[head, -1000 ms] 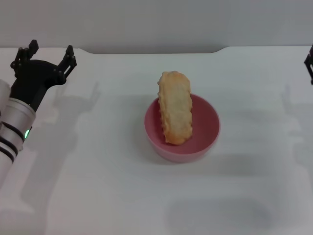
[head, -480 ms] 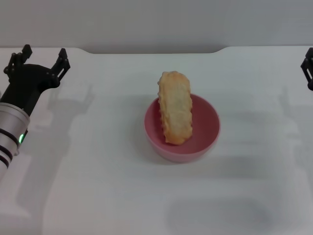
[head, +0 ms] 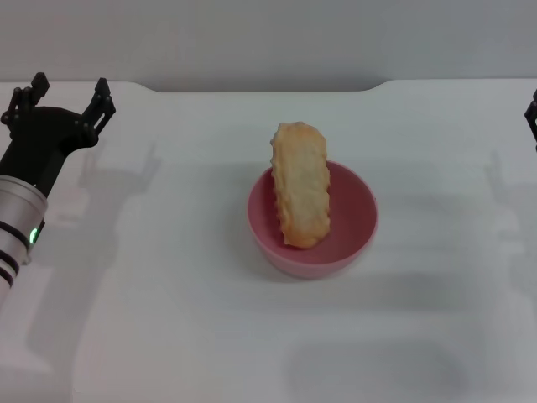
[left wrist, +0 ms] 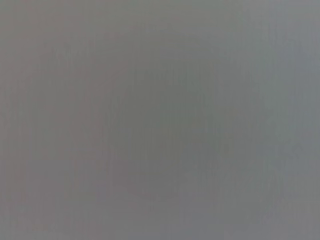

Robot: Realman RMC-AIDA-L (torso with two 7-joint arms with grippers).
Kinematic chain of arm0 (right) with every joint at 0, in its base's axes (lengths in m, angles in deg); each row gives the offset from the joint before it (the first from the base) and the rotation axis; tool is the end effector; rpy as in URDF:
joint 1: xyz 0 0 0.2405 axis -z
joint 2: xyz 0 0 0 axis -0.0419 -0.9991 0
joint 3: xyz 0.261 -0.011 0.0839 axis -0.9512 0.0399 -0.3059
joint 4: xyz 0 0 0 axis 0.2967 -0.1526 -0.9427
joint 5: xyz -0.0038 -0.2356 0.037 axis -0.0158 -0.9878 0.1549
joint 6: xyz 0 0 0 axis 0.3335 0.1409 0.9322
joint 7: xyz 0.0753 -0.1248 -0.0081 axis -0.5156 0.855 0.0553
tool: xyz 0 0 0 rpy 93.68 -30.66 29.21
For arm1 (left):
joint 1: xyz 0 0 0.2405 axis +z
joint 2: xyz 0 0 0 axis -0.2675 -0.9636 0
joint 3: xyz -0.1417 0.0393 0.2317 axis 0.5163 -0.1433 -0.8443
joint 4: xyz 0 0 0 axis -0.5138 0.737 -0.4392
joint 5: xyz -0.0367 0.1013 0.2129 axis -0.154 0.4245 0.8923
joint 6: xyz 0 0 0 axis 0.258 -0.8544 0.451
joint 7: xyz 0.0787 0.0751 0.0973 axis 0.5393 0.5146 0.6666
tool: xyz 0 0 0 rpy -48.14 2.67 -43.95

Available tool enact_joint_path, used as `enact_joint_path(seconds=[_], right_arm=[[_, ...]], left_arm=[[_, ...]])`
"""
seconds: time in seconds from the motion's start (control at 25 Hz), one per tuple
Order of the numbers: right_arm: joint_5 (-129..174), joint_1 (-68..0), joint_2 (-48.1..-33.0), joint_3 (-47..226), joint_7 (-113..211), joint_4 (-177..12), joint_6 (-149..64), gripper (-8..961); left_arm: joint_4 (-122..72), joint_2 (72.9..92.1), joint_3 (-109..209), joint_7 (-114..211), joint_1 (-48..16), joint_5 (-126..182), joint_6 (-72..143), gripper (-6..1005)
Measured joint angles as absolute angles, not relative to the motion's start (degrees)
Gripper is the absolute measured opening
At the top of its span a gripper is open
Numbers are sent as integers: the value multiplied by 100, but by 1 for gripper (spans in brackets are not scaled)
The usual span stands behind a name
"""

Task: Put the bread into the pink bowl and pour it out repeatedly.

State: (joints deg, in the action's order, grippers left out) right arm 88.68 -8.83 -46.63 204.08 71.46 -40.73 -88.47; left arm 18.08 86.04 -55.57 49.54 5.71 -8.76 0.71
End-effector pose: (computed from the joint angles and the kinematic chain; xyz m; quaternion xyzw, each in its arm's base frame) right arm 0.3265 0.3262 -0.0385 -0.6259 0.2509 0.2734 0.6860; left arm -0.3125 0.3606 -0.0385 -0.7029 -0.2432 -0.2932 0.6006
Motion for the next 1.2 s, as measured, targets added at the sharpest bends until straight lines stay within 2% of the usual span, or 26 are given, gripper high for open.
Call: enact_joint_path(seconds=[0.56,1.2], right_arm=[[8870,-898,-4647,20357,7134,-4282,-8861,793],[8907,-881,-4661,20356,7130,-4295,-8903,793]], left_arm=[[1696,8608,-5621,5000,336,-965,82,847],[1657,8598,-5704,5008,391,-946,79,847]])
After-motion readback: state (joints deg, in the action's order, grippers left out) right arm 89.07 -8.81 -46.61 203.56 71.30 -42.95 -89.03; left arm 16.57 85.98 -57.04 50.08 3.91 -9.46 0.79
